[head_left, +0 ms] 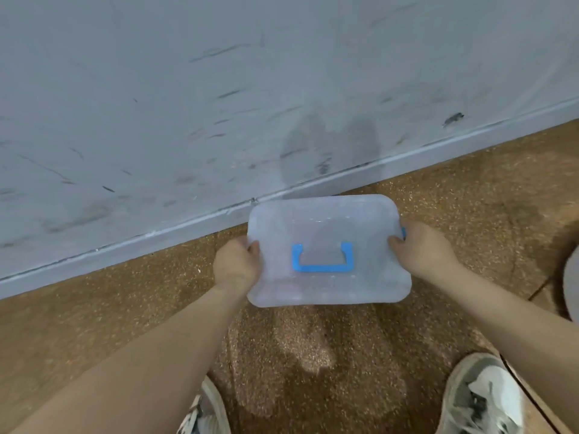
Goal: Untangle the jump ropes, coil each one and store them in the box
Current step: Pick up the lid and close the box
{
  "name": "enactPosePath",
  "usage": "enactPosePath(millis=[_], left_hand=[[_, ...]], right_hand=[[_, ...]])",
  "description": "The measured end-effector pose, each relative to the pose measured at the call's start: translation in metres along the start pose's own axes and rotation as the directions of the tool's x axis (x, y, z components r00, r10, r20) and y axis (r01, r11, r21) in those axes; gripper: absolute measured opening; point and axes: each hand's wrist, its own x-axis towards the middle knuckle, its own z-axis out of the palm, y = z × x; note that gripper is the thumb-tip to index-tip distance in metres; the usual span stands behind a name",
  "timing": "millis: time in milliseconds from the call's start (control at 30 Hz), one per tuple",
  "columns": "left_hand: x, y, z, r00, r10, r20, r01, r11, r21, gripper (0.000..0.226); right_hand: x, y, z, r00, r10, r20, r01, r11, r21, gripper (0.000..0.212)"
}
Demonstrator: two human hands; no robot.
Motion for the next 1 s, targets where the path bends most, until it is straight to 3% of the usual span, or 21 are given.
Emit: enactPosePath(millis=[300,367,400,467,500,533,600,667,800,933,1000], left_hand=[[-0.008,-0.015,-0.002,0.987,-0.149,0.061,0.156,0.978,-0.137,0.015],[-0.005,-0.021,-0.004,0.977,-0.171,0.128,0.198,0.949,-0.244,0.016],[-0.003,-0.022,-0.005,0.968,-0.183,0.169,0.226,0.931,-0.288,0.018],[0.001,-0.025,-0.005,0.959,-0.184,0.216,0.249,0.912,-0.327,0.022],[0.002,-0.026,-0.005,0.957,-0.177,0.230,0.248,0.912,-0.328,0.023],[0.003,-0.025,-0.004,0.955,-0.173,0.240,0.246,0.915,-0.320,0.024],[0.003,-0.024,-0.003,0.954,-0.170,0.247,0.246,0.914,-0.324,0.025],[0.002,-0.023,-0.002,0.947,-0.188,0.260,0.278,0.885,-0.374,0.024],[0.000,-0.030,-0.003,0.922,-0.239,0.305,0.360,0.821,-0.444,0.024],[-0.004,-0.044,-0.008,0.923,-0.259,0.284,0.367,0.812,-0.454,0.016],[-0.005,-0.045,-0.010,0.940,-0.257,0.223,0.334,0.824,-0.458,0.025]], right_hand=[[0.020,-0.006,-0.002,0.997,0.051,0.055,-0.048,0.997,-0.055,0.041],[0.024,-0.008,-0.001,0.992,0.086,0.092,-0.093,0.993,0.069,0.036],[0.026,-0.007,-0.001,0.984,0.117,0.136,-0.144,0.967,0.211,0.032],[0.029,-0.008,-0.007,0.953,0.173,0.247,-0.275,0.837,0.474,0.026],[0.029,-0.007,-0.008,0.944,0.183,0.276,-0.304,0.807,0.506,0.024],[0.031,-0.008,-0.009,0.949,0.178,0.261,-0.286,0.833,0.473,0.023],[0.033,-0.009,-0.006,0.979,0.133,0.152,-0.166,0.961,0.223,0.025],[0.031,-0.009,0.000,0.995,0.085,0.056,-0.086,0.996,0.014,0.030],[0.029,-0.009,-0.003,0.992,0.064,0.113,-0.064,0.998,-0.005,0.035],[0.022,-0.017,0.001,0.966,0.109,0.235,-0.179,0.937,0.301,0.033],[0.020,-0.017,0.006,0.983,0.119,0.137,-0.140,0.978,0.152,0.036]])
